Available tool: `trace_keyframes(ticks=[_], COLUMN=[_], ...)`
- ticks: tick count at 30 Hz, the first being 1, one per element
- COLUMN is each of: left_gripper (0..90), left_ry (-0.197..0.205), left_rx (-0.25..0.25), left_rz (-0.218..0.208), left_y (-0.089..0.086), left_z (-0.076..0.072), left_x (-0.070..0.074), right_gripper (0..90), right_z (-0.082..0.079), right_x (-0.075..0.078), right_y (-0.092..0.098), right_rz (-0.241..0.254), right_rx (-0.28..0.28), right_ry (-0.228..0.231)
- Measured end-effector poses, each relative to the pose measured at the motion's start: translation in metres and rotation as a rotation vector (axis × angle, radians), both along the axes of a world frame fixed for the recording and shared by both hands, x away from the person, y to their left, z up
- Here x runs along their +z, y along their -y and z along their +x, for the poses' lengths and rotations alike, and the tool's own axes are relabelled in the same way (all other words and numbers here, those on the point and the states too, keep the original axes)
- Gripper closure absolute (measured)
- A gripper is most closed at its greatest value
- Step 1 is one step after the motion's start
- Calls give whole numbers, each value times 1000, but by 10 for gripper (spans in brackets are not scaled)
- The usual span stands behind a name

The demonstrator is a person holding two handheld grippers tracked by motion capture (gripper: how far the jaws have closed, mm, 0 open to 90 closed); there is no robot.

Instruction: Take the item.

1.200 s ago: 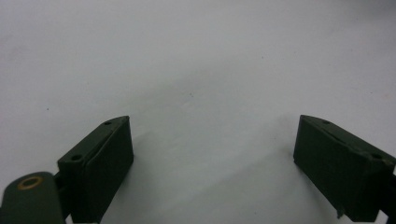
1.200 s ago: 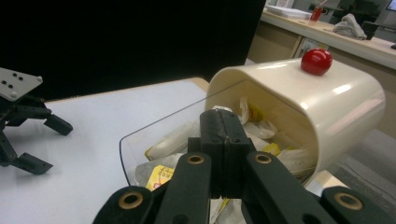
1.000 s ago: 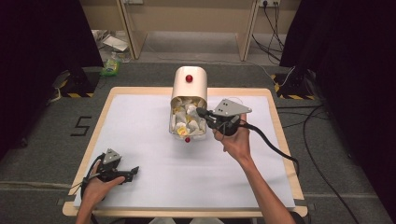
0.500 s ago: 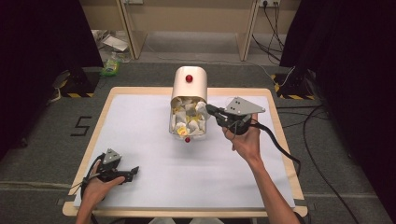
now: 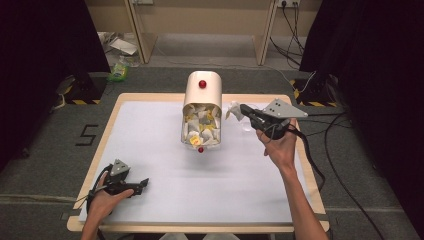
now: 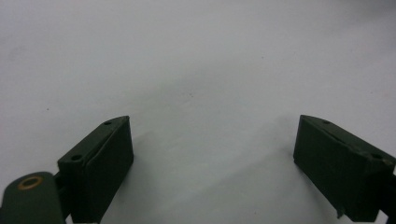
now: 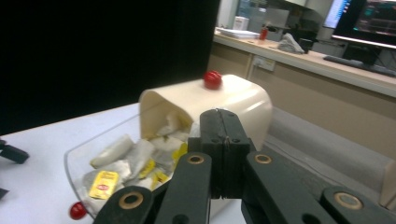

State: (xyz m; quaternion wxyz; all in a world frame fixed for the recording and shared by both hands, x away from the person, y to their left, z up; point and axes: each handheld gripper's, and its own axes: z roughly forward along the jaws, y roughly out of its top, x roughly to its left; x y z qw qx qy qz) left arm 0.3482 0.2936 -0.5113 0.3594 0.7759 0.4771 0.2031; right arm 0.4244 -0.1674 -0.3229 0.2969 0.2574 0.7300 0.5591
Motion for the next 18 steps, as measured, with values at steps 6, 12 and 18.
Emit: trace_keyframes(ticks=[6,12,18], left_gripper=[111,111,111], left_ry=[0,0,0], left_rx=[0,0,0], left_rz=[-1,0,0], left_y=[0,0,0], left_z=[0,0,0], left_x=[0,0,0], right_gripper=[900,900,900], right_z=[13,27,37], right_x=[-11,-21,-29], right_y=[16,26,31], right_rz=[0,-8,-2], right_rx=[-59,-110,-138], right_ry=[-26,-41,-60])
